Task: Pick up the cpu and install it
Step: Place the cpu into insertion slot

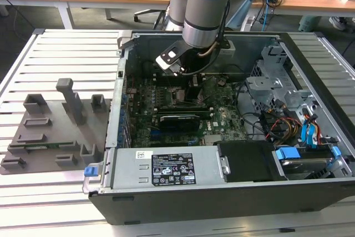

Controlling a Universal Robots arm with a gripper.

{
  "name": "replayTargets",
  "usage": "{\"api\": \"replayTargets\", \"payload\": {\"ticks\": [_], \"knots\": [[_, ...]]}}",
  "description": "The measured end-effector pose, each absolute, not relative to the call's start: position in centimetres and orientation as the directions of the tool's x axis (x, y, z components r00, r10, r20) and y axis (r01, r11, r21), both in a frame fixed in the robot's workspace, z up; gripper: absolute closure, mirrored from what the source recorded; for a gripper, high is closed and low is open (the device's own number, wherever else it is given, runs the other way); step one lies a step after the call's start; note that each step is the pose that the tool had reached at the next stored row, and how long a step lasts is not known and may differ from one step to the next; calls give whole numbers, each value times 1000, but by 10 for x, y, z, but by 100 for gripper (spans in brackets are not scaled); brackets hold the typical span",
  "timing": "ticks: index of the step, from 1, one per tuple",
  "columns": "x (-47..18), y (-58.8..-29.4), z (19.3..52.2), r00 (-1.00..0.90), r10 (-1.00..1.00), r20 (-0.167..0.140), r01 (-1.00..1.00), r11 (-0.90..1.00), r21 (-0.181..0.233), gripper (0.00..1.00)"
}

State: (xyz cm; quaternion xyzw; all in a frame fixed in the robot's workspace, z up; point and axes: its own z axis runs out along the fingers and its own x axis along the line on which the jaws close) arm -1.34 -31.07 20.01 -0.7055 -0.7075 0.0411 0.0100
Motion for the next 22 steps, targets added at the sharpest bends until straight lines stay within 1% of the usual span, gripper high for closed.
{"api": "replayTargets", "payload": {"ticks": [7,22], "knots": [[-13,-308,200,-12,999,-40,997,9,-72,40],[-13,-306,201,-25,999,-41,997,22,-71,40]]}}
